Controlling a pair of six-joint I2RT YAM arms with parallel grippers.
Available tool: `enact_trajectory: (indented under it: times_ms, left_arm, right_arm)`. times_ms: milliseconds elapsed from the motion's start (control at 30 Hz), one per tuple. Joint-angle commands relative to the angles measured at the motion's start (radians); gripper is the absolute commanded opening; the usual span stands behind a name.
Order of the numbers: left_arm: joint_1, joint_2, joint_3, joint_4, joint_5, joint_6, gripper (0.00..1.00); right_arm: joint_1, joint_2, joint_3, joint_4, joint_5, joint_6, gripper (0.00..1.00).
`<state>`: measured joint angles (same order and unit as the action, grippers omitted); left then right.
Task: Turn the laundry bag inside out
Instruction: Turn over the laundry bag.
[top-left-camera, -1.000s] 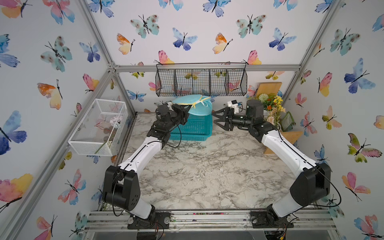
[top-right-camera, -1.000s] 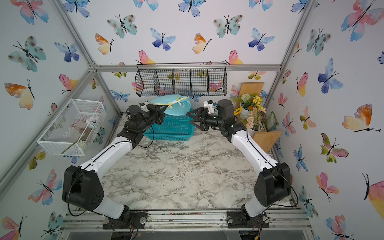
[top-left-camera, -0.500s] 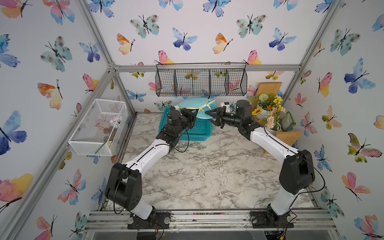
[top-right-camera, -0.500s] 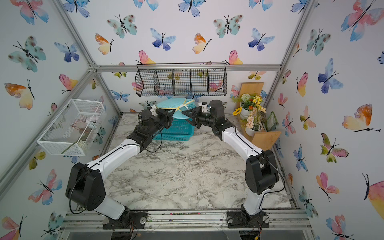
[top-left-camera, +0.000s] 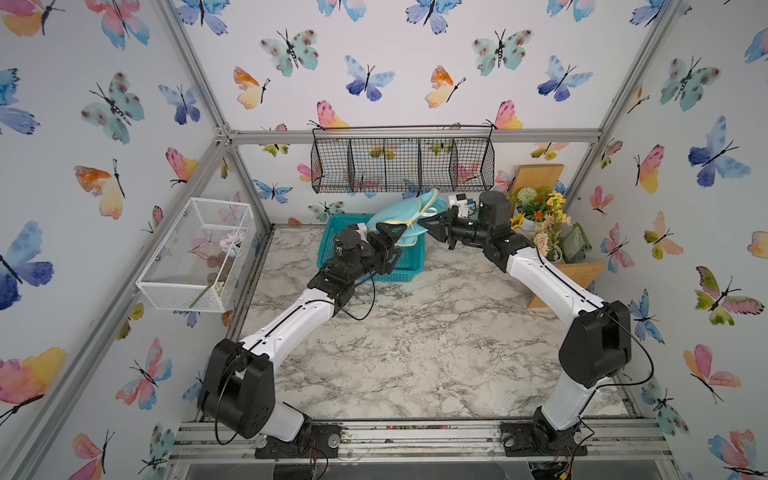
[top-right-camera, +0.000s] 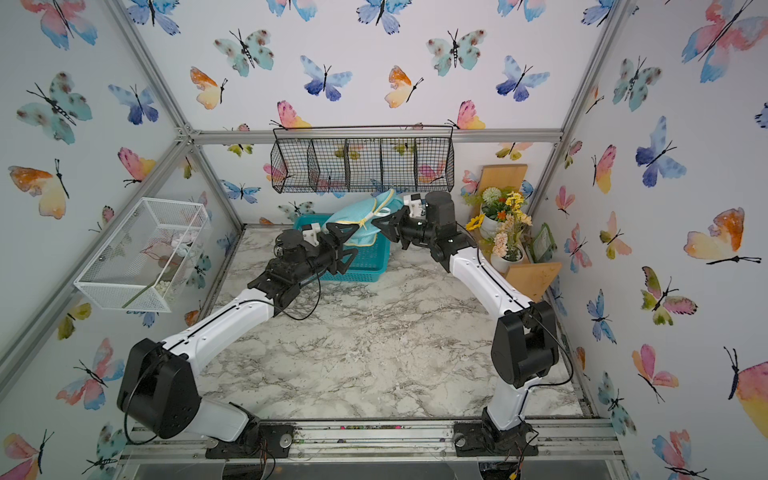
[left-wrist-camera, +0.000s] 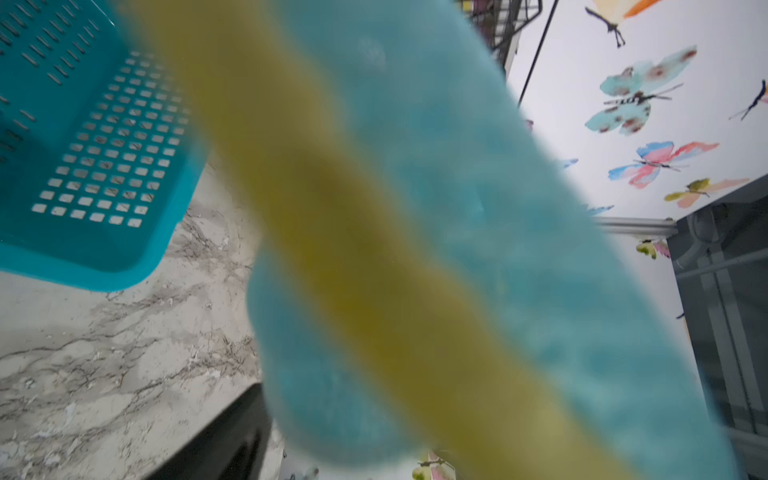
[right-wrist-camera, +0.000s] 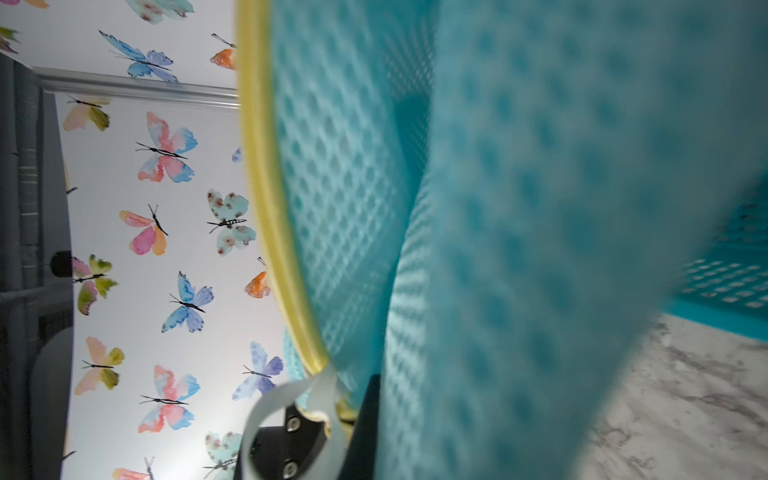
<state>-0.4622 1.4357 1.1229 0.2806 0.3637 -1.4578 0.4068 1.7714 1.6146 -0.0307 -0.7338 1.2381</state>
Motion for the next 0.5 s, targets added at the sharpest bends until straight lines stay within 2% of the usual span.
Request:
enact_trajectory:
  times_ms: [0,167,233,367,467]
  left_arm:
    - [0.077,-0.124,0.1,-0.133,0.093,0.121,0.99]
    - [0.174,-0.17,0.219,-0.28,0.11,0.178,0.99]
    - [0.179,-0.144,0.269,-0.312,0.168,0.211,1.0]
    - [0.106,-0.028,0.364,-0.33,0.235,0.29,0.96]
    - [0.034,0.08,0.46,-0.409,0.283,0.391,0.95]
  right_arm:
    - [-0.037,-0.009,0.044,-0.289,0.025,-0.26,0.03]
    - [-0.058,-0.018,0.051,-0.452,-0.034,-0.414,0.03]
    - [-0.059,-0.009,0.067,-0.484,-0.099,-0.458,0.03]
    - [-0.059,0.024,0.121,-0.564,-0.217,-0.544,0.03]
    - [-0.059,0.035,0.154,-0.597,-0.265,-0.577,0.03]
